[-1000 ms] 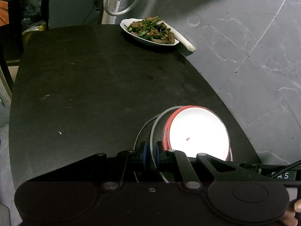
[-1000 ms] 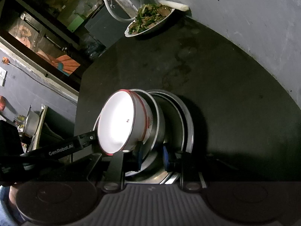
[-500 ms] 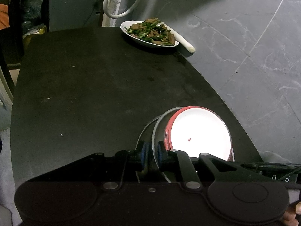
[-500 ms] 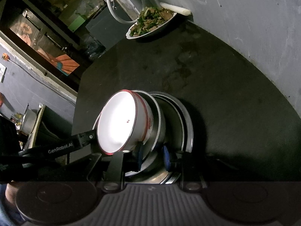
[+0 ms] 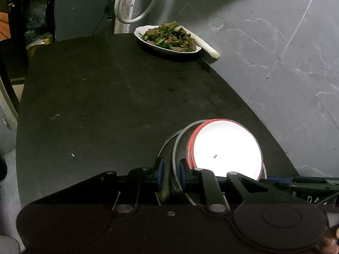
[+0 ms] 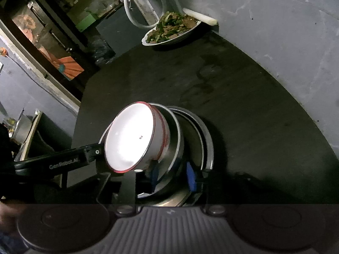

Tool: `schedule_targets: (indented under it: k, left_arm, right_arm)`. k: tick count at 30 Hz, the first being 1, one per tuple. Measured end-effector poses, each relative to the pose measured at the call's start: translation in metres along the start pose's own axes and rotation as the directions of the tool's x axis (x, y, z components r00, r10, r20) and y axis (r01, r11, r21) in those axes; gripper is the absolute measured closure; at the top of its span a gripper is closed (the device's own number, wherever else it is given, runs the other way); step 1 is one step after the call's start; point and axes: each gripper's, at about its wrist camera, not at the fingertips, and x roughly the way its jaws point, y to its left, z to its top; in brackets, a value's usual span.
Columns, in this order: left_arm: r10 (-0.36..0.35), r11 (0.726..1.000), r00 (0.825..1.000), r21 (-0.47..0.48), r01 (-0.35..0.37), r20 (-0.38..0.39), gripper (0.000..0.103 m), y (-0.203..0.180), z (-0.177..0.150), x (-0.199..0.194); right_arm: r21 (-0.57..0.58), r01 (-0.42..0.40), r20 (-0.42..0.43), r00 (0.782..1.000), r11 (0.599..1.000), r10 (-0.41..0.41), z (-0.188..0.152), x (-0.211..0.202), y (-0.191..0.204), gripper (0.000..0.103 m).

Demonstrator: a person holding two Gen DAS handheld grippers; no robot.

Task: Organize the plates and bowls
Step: 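Open the left tool to release the steel mixing bowl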

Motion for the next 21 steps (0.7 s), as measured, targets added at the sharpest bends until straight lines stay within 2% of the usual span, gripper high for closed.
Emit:
schedule_targets:
  k: [21]
  left_arm:
    - [0.034, 0.999, 0.999, 0.02, -0.034, -0.016, 0.082, -0.0085, 0.002, 0.0006]
  right_arm:
    - [-0.046, 0.044, 0.03, 0.999, 0.998, -0.042, -0.0028, -0.0041, 0.0048, 0.064]
